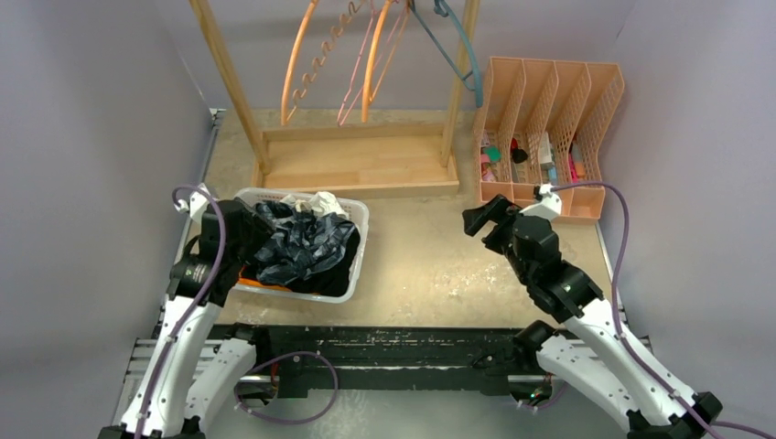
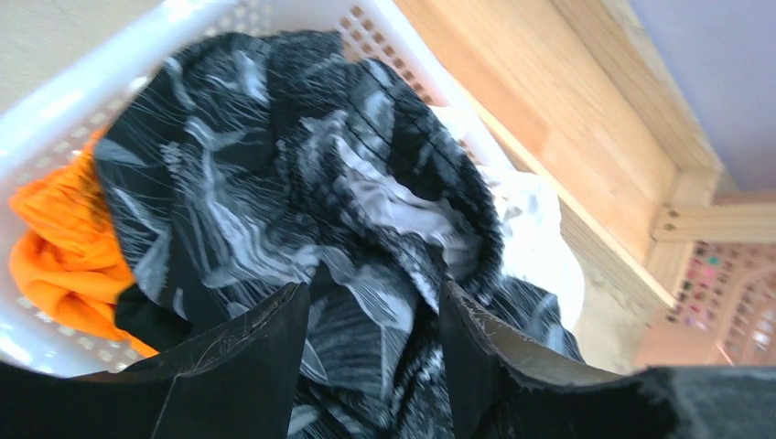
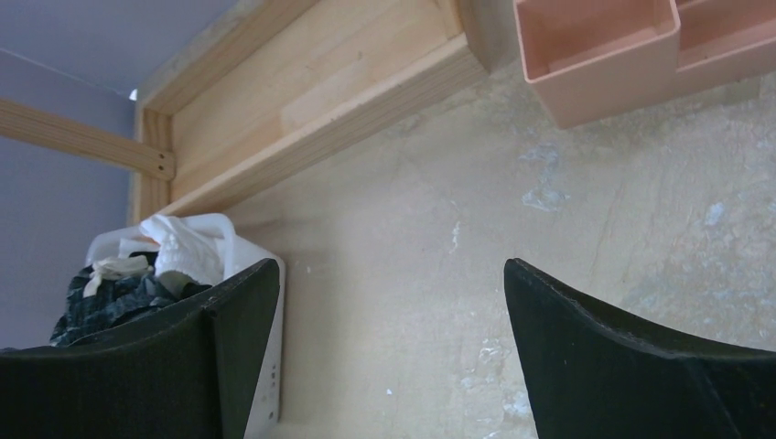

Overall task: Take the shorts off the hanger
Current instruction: Place the shorts in the basket.

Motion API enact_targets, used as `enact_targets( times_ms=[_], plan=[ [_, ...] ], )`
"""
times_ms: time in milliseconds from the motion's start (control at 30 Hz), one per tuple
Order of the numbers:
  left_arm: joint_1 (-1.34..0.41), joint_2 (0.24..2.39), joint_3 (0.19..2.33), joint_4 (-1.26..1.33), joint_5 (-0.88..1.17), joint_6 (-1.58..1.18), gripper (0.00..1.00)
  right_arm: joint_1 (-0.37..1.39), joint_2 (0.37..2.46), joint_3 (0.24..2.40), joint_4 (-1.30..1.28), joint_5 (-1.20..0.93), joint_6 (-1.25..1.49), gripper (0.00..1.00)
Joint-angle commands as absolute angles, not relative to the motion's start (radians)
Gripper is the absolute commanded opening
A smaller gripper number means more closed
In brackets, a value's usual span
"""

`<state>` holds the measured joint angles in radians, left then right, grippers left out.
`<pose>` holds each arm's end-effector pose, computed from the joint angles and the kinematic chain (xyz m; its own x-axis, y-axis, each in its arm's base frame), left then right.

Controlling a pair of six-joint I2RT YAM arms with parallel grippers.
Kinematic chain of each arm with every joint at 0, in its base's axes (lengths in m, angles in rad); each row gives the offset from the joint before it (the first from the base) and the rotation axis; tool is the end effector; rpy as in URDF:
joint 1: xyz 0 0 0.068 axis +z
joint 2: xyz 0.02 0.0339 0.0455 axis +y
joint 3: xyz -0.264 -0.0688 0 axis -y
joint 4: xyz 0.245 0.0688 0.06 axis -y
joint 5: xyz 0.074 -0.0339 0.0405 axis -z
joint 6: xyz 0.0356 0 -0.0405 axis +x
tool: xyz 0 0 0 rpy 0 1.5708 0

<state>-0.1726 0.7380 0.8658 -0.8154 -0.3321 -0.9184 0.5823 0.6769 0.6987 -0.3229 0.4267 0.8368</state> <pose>0.1431 -0.0132 0.3135 -0.3114 -0.7083 -0.6336 -0.5490 0.6783 -0.4884 0.1413 0.0754 0.3126 -0.2925 0.6167 -0.7308 0.0697 0.7760 0.6269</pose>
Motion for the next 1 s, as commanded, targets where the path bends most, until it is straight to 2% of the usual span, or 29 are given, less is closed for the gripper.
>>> enact_targets(
  times_ms=[0,133,300,433,467,600,667,767,967],
  plan=[
    [-0.176,0.68,0.811,-0.708,-0.142,-0.913,0.52,0.583,0.62,0.687,-0.227,0.403,0.773,0.93],
    [-0.176,0.709,0.721,-0.604,0.024,-0.96,0.52,0.581,0.593,0.651,-0.222,0.396,0.8,0.93],
    [-0.176,0.779,0.591,-0.593,0.023,-0.971,0.52,0.581,0.618,0.651,-0.231,0.394,0.811,0.93],
    [-0.183,0.823,0.544,-0.603,-0.021,-0.989,0.43,0.581,0.666,0.689,-0.274,0.418,0.813,0.93],
    [-0.187,0.807,0.559,-0.612,-0.049,-0.993,0.43,0.583,0.676,0.7,-0.276,0.419,0.805,0.93],
    [-0.189,0.73,0.704,-0.693,-0.22,-0.983,0.55,0.583,0.713,0.753,-0.293,0.446,0.763,0.92],
    [-0.189,0.723,0.785,-0.736,-0.283,-0.961,0.58,0.582,0.723,0.773,-0.297,0.474,0.737,0.92],
    [-0.189,0.741,0.906,-0.805,-0.379,-0.923,0.59,0.581,0.732,0.808,-0.296,0.529,0.673,0.93],
    [-0.189,0.782,1.121,-0.989,-0.709,-0.899,0.61,0.582,0.768,0.918,-0.237,0.608,0.403,0.93]
  ],
)
